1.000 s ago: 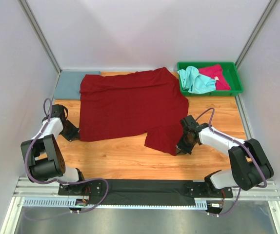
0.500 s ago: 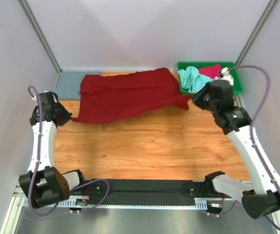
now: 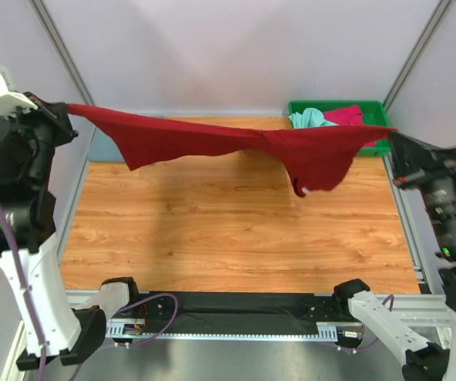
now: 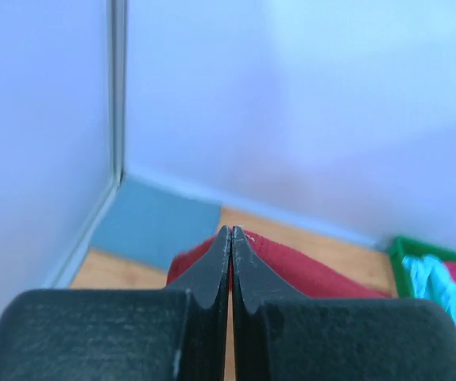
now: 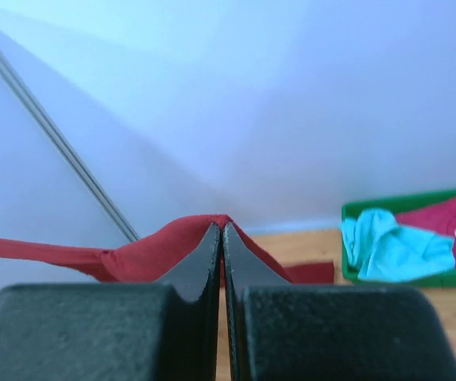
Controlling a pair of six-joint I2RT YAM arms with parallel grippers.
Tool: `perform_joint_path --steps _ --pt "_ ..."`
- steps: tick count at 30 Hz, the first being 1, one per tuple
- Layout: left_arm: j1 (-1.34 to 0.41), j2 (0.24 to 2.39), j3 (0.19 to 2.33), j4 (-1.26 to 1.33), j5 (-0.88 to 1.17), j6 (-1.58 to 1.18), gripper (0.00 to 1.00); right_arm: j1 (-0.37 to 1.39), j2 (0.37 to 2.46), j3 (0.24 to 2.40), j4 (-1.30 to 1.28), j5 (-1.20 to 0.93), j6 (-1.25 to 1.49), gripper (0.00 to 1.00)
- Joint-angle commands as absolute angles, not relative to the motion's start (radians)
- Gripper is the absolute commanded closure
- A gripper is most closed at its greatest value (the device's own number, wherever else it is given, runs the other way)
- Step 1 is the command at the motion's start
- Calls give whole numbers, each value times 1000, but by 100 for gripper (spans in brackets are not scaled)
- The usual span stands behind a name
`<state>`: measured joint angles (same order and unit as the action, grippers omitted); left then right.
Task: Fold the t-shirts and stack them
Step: Flatten the tshirt out
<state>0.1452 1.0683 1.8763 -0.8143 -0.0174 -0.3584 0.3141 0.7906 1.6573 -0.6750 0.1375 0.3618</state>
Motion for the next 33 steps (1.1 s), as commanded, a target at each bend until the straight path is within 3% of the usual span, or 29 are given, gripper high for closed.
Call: perform_joint_path --steps 1,9,17,20,27,33 --pt "59 1031 2056 -830 -176 -177 100 307 715 1730 -602 115 269 100" --pt "-107 982 2218 -795 -390 -20 100 308 748 2008 -634 58 241 100" --pt "-112 1199 2238 -775 -414 -2 100 308 879 1895 -506 83 199 100" --pt "-110 1290 2150 -737 -426 43 100 308 949 1774 -431 120 176 100" --pt "-100 1383 1592 -445 -351 72 100 282 1138 1536 -287 160 172 100" --pt "-100 1699 1485 -255 -365 98 100 207 1290 1280 -122 129 195 100"
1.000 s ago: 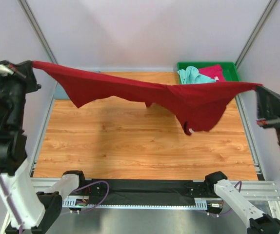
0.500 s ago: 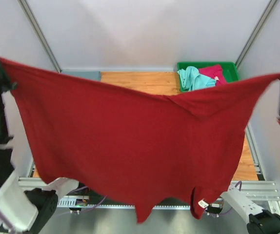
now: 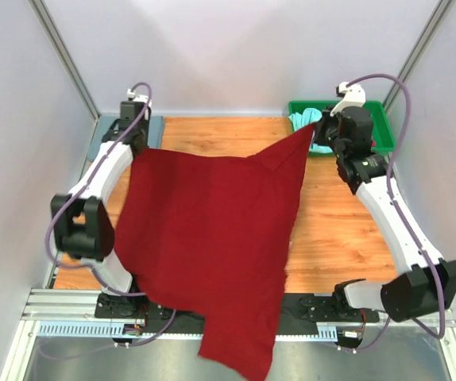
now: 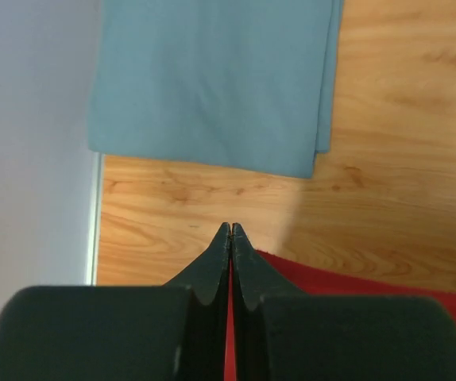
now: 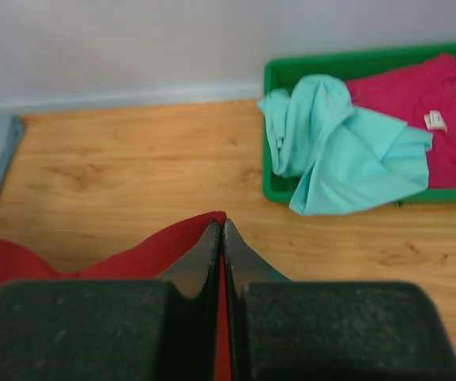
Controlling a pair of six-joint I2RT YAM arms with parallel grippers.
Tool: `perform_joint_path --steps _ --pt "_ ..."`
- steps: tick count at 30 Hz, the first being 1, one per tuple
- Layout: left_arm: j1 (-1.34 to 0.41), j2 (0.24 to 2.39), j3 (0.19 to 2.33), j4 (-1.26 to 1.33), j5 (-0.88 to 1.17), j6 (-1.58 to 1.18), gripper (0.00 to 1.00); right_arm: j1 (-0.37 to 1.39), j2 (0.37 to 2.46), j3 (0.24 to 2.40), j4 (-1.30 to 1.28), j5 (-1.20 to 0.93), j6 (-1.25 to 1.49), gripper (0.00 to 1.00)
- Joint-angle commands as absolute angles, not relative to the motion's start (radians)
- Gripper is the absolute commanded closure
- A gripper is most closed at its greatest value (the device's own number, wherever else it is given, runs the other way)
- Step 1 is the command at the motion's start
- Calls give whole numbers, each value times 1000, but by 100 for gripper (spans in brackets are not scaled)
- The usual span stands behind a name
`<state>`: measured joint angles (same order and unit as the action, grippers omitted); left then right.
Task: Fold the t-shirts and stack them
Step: Flatten the tshirt out
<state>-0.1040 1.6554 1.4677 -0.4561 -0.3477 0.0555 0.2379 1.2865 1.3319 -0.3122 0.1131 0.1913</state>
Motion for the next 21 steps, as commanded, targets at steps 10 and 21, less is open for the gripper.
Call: perform_joint_path --steps 10,21 --pt "-84 2184 1844 -304 -377 80 100 187 1626 1385 -140 69 153 100" --pt "-60 2172 1844 -376 -359 20 100 180 1600 1400 -297 92 202 100"
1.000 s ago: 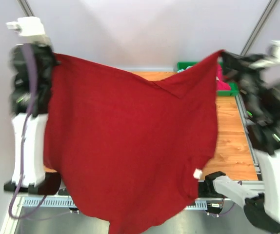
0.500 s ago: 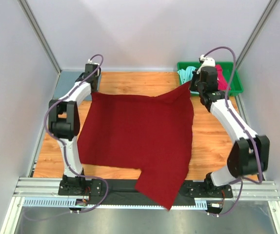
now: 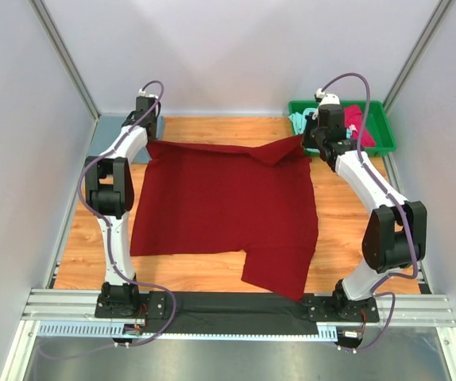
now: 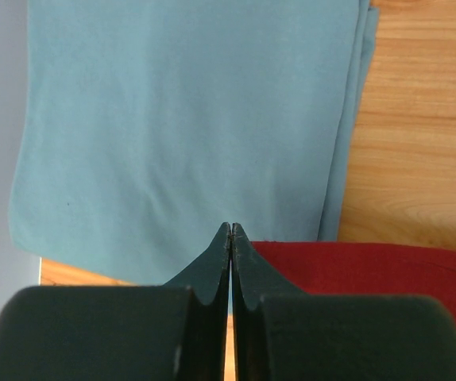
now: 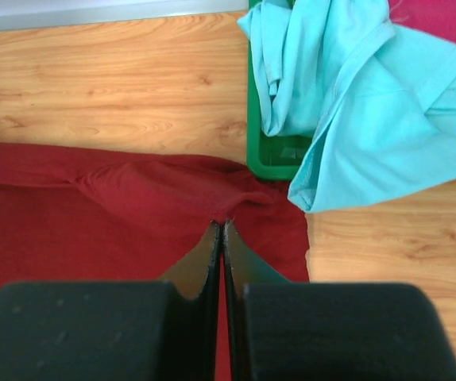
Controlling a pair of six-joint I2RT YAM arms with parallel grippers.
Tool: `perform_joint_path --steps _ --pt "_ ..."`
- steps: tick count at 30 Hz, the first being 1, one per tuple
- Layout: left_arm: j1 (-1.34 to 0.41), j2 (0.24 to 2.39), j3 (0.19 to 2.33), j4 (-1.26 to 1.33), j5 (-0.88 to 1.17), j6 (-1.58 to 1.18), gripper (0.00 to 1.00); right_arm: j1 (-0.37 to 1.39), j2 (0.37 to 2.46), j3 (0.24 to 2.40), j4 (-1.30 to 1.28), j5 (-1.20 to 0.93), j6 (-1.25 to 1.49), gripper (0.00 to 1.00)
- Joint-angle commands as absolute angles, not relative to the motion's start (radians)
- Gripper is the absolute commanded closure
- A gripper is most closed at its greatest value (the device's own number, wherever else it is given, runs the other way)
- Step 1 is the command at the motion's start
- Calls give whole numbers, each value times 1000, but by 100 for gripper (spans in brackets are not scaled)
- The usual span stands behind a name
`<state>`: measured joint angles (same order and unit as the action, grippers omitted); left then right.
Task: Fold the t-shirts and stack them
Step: Flatten the tshirt out
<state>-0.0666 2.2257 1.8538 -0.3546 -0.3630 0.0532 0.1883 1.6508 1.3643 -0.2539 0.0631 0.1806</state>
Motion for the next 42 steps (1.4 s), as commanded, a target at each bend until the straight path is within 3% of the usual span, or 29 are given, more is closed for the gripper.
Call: perform_joint_path --steps 1,11,19,26,34,42 --pt "-60 2157 1827 -380 -357 6 100 175 1597 1413 -319 86 212 100" --pt "-63 2025 1737 -667 -322 -199 100 147 1545 1434 -598 60 324 100" --pt "-61 1927 1701 -765 -314 -221 100 92 1463 1385 -612 14 380 100" --pt "-58 1798 1893 -844 -321 -285 100 87 1344 1509 -575 -61 429 100" --pt "-58 1521 2132 -822 -299 -305 100 92 1117 1698 -568 -167 489 100" --pt "-58 1056 2030 -618 -232 -230 100 156 818 1802 -568 -118 408 100"
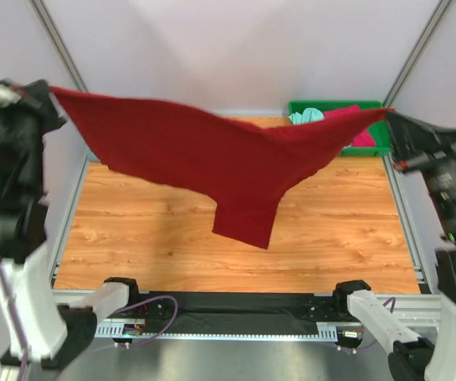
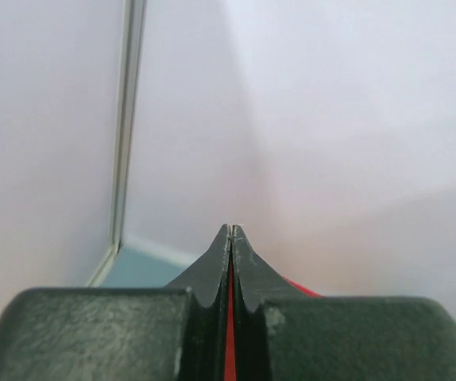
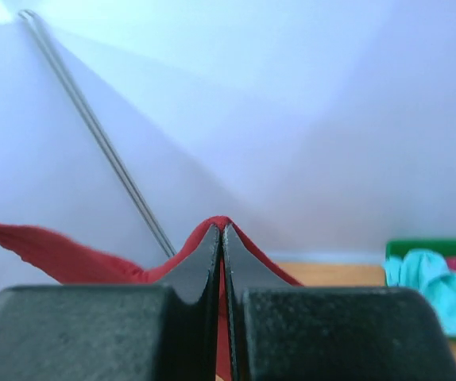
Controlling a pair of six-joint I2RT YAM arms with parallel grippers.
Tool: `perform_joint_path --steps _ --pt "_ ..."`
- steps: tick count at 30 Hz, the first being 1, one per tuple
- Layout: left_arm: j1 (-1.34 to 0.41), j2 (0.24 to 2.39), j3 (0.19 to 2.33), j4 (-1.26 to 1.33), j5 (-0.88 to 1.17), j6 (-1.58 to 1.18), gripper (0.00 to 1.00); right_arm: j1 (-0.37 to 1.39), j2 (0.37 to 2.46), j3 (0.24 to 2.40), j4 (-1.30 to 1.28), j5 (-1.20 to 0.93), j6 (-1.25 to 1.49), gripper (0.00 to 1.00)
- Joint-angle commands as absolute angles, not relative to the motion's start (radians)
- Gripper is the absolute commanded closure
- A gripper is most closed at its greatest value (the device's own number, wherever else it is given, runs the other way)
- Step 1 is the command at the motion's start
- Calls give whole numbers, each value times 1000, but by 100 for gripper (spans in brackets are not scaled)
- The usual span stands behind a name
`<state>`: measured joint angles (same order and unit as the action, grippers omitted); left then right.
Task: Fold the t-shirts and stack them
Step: Flatten the tshirt out
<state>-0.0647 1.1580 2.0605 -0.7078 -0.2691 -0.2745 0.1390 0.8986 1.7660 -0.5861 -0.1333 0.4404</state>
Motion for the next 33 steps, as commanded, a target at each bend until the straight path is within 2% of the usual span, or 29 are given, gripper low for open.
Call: perform_joint_path --steps 1,4,10,20,23,26,27,30,33 --pt "-58 993 2026 -603 -221 -224 100 166 790 1807 -566 -104 394 100" --pt "-58 904 2057 -606 -195 -210 100 182 712 1828 -560 -98 385 100" --pt "-100 861 2160 -623 -239 -172 100 195 667 1928 -551 -103 399 100" --pt "-132 1058 2143 -615 -320 -124 100 193 853 1890 -506 -63 390 100" --pt "-130 1127 2019 -615 -314 -104 100 195 887 1788 -456 -22 370 100" --pt "-130 1172 1791 -562 -321 -87 100 193 922 1637 -402 -2 370 100" --pt "-130 1184 1666 -520 -324 -81 100 193 933 1533 -365 -3 371 100" --pt "-130 1261 1437 -406 -316 -75 100 193 951 1402 -302 69 345 100" --pt "-129 1399 1300 -280 -296 -69 100 192 982 1217 -185 109 311 100"
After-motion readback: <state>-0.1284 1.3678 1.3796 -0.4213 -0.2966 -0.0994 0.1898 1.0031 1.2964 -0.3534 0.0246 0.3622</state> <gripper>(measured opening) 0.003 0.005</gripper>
